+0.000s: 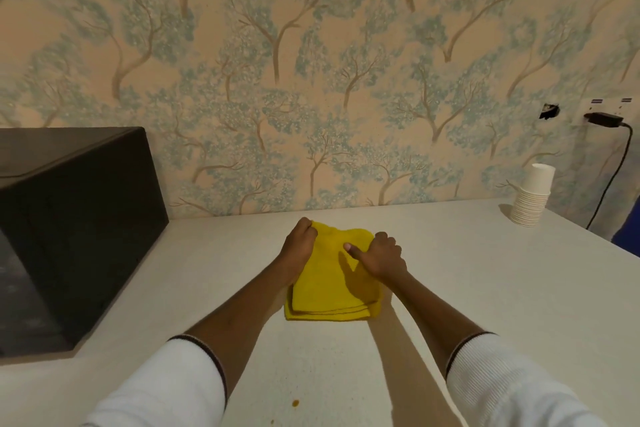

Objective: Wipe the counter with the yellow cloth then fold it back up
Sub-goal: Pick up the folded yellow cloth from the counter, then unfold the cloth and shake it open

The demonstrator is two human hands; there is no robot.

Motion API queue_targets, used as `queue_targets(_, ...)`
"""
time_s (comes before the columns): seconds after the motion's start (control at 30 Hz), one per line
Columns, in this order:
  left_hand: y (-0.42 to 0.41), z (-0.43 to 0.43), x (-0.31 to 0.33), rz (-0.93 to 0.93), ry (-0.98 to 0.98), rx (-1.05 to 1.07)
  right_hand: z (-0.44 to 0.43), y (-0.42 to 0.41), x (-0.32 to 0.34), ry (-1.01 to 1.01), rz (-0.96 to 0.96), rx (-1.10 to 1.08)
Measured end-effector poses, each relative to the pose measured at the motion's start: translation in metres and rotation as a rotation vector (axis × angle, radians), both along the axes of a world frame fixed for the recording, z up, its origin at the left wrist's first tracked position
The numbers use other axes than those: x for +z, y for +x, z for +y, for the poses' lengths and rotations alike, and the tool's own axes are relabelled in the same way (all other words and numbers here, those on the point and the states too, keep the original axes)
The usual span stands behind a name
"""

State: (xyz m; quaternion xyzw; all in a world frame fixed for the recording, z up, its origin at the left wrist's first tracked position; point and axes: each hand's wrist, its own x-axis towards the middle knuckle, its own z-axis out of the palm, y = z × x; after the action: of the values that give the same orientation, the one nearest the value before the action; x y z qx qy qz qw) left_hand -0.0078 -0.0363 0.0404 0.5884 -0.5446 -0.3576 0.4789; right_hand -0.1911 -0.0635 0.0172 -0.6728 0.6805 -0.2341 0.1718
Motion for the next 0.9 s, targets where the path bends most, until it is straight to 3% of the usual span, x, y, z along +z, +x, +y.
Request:
queue_targets(0.1, 0.001, 0.004, 0.028, 0.028, 0.018, -0.065, 0.004, 0.005, 0.027, -0.091, -0.077, 0.012)
queue_targets(0.2, 0.008, 0.013, 0.055, 0.081, 0.058, -0.179, 0.009, 0.006, 0.057, -0.126, -0.295, 0.314)
queue_targets(0.3, 0.019, 0.028, 0.081, 0.159, 0.090, -0.368, 0.020, 0.010, 0.088, -0.018, -0.593, 0.532)
queue_targets(0.43, 0.029, 0.045, 0.113, 0.112, 0.055, -0.525, 0.029, 0.018, 0.115, 0.181, -0.707, 0.564)
queue_targets(0.57, 0.032, 0.058, 0.136, 0.137, 0.010, -0.583, 0.034, 0.025, 0.116, 0.382, -0.966, 0.681)
queue_targets(0.9, 0.040, 0.117, 0.172, 0.077, 0.055, -0.614, 0.081, 0.038, 0.146, 0.616, -1.077, 0.985)
